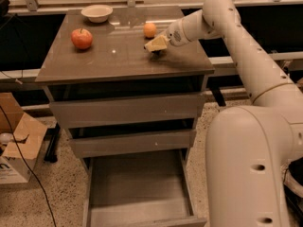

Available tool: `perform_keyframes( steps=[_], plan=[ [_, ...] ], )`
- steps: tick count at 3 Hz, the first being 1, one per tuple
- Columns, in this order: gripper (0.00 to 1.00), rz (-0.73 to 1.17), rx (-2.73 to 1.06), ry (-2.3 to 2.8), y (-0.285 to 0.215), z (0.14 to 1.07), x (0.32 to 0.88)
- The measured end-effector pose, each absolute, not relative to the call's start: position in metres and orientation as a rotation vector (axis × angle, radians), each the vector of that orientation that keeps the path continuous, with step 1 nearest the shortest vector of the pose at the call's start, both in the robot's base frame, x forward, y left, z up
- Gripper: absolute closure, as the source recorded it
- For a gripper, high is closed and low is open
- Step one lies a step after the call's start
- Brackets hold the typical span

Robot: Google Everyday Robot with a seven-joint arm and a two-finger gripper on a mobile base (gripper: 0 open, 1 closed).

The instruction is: Place rxbar chocolate into bottom drawer

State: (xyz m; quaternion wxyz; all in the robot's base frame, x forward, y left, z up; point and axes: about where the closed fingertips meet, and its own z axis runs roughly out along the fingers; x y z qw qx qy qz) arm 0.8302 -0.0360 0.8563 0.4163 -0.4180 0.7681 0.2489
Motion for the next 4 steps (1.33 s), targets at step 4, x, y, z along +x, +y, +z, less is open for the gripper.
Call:
perform_keyframes(
  steps=[4],
  plan=[
    [1.0,0.736,-1.18,1.932,-0.024,0.904,0.623]
  ],
)
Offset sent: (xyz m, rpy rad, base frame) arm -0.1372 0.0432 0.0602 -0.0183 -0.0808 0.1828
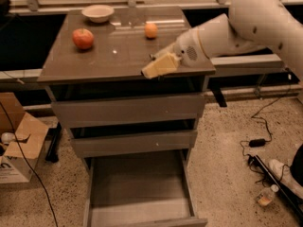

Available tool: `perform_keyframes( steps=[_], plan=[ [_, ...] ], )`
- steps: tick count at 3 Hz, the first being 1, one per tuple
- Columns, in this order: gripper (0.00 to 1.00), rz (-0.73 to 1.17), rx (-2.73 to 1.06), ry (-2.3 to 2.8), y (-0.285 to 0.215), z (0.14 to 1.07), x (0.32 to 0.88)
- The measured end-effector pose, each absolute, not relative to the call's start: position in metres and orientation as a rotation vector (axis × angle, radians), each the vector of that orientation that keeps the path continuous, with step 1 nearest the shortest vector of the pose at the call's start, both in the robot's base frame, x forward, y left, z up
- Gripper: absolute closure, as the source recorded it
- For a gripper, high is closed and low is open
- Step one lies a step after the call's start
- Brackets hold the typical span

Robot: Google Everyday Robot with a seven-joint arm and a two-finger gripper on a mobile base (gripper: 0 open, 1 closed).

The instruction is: Place rxbar chocolate into bottom drawer

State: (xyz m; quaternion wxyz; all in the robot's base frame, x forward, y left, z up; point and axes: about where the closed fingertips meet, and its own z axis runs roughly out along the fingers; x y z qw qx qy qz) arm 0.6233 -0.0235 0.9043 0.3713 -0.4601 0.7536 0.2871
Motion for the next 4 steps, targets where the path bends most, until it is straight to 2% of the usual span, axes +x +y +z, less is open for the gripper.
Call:
perform_keyframes(
  steps=[1,2,3,4],
  plan=[
    [1.0,0.872,-1.131,2.085,-0.026,0.853,0.571],
    [1.0,1.096,-1.018,2.286,-0.019,0.755,0.509],
    [1.0,1.096,-1.018,2.286,-0.019,0.755,0.509],
    [1.0,1.134,-1.004,2.37,-0.005,0.693,0.516]
  ],
)
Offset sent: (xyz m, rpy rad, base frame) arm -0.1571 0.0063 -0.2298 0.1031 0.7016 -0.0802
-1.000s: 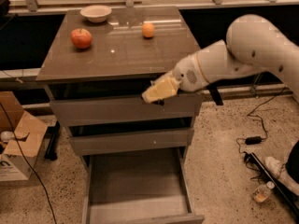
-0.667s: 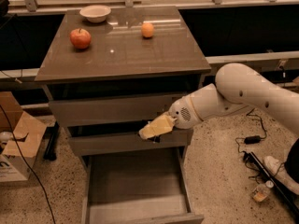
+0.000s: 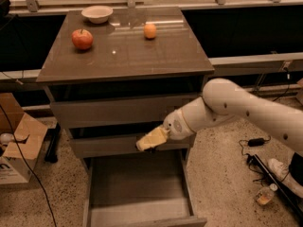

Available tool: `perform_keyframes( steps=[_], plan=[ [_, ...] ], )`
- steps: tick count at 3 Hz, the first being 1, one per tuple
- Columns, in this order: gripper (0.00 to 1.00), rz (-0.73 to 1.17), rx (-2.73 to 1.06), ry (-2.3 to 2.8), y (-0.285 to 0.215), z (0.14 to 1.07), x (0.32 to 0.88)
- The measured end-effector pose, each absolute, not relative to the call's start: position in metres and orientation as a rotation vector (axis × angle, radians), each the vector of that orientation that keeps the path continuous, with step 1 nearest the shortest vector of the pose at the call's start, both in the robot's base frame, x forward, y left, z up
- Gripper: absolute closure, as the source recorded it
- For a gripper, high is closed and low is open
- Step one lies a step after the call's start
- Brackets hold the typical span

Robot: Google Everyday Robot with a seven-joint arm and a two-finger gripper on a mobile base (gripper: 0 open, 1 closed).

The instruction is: Place rxbar chocolate into bottom drawer

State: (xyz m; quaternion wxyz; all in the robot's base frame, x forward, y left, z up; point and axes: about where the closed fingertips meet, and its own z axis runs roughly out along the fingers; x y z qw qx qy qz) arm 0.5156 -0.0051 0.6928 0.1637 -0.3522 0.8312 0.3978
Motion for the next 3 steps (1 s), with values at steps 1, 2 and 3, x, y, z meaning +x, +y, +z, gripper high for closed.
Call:
perform_keyframes(
  steps=[1,2,3],
  plan=[
    [1.0,1.207,-0.936,2.397,-0.002,0.629,0.52],
    [1.0,1.303,-0.887,2.432,-0.008,0.556,0.521],
    [1.0,1.49,-0.715,2.478,-0.016,0.465,0.526]
  ],
)
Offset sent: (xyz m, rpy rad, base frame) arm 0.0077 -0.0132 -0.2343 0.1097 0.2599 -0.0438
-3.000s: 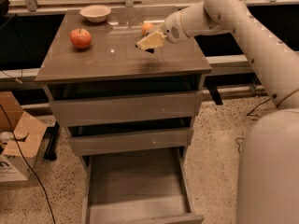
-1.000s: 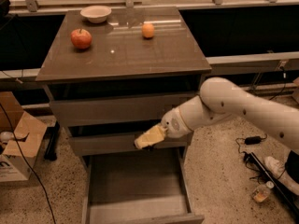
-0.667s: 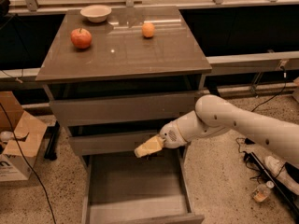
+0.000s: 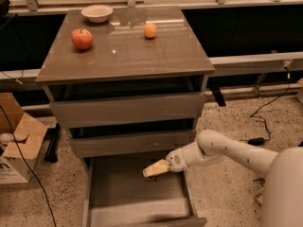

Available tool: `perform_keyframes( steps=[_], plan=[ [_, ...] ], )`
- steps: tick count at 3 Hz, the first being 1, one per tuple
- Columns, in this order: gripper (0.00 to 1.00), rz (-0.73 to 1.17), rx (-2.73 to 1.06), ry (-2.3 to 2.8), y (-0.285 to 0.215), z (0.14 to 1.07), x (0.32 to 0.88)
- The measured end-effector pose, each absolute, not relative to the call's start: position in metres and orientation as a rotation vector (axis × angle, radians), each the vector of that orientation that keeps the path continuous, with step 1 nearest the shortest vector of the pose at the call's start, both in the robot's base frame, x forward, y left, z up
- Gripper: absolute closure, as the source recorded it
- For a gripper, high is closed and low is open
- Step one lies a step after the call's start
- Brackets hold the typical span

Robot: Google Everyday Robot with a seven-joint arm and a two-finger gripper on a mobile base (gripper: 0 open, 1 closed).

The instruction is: Place rxbar chocolate into bottom drawer

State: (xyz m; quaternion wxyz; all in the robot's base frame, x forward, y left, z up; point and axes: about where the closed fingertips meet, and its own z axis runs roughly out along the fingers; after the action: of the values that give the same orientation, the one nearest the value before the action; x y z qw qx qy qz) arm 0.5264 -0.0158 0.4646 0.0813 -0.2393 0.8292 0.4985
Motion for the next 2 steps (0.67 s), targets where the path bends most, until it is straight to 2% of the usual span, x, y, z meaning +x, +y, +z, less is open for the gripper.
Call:
perform_keyframes(
  steps=[1,2],
  plan=[
    [1.0,1.526,-0.703,2.494,-0.01,0.448,0.515],
    [1.0,1.531,-0.646,2.583,0.003,0.413,0.529]
  ],
)
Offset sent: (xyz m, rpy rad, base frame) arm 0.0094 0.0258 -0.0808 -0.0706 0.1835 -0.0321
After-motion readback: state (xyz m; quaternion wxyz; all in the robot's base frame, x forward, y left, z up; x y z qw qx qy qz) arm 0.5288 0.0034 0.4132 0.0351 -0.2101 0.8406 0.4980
